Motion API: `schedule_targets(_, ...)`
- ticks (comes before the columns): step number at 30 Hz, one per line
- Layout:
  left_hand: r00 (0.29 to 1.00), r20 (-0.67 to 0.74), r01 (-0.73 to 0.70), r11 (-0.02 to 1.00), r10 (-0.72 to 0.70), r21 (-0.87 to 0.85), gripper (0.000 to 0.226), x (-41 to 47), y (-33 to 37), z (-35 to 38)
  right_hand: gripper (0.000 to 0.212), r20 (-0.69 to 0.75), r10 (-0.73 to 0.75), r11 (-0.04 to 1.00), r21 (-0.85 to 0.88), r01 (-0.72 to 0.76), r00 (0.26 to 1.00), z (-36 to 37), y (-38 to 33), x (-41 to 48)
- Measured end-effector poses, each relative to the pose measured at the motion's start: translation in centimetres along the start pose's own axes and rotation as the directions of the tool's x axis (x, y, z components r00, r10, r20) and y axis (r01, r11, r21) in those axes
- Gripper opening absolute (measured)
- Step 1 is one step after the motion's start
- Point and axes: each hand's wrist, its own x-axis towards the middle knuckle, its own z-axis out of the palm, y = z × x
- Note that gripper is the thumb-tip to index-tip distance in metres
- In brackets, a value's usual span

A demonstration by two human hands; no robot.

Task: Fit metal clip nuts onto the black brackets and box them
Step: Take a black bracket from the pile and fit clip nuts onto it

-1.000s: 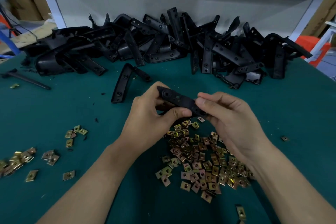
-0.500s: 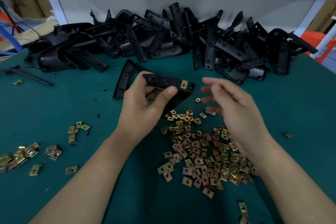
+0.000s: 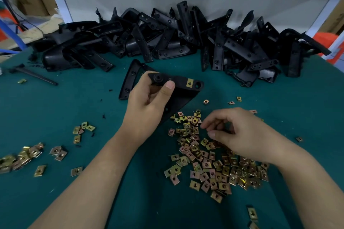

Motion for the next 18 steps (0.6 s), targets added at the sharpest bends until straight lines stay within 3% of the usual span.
schedule_targets(8,1.0,0.021,0.023,0.999,-0.023,-0.024,0.017,-0.08,0.17,0.04,0.025,-0.155,-0.053,0.981,0.178,0.081,0.987,-0.32,-0.32,0.32)
schedule_targets(13,0.997,0.071,0.04,0.998,-0.036,-0.048,0.016,-0.23,0.28,0.1,0.022,-0.298,0.005,0.937,0.335,0.099,0.955,-0.51,-0.12,0.4)
schedule_targets(15,0.994,0.104,0.052,0.995,-0.043,-0.088,0.018,-0.33,0.24,0.11,0.018,-0.367,0.037,0.881,0.451,0.144,0.929,-0.58,-0.13,0.51)
schedule_targets(18,0.985,0.168,0.044,0.995,-0.029,-0.087,0.014,-0.58,0.22,0.31,0.017,-0.398,0.143,0.693,0.694,0.195,0.906,-0.77,-0.52,0.51)
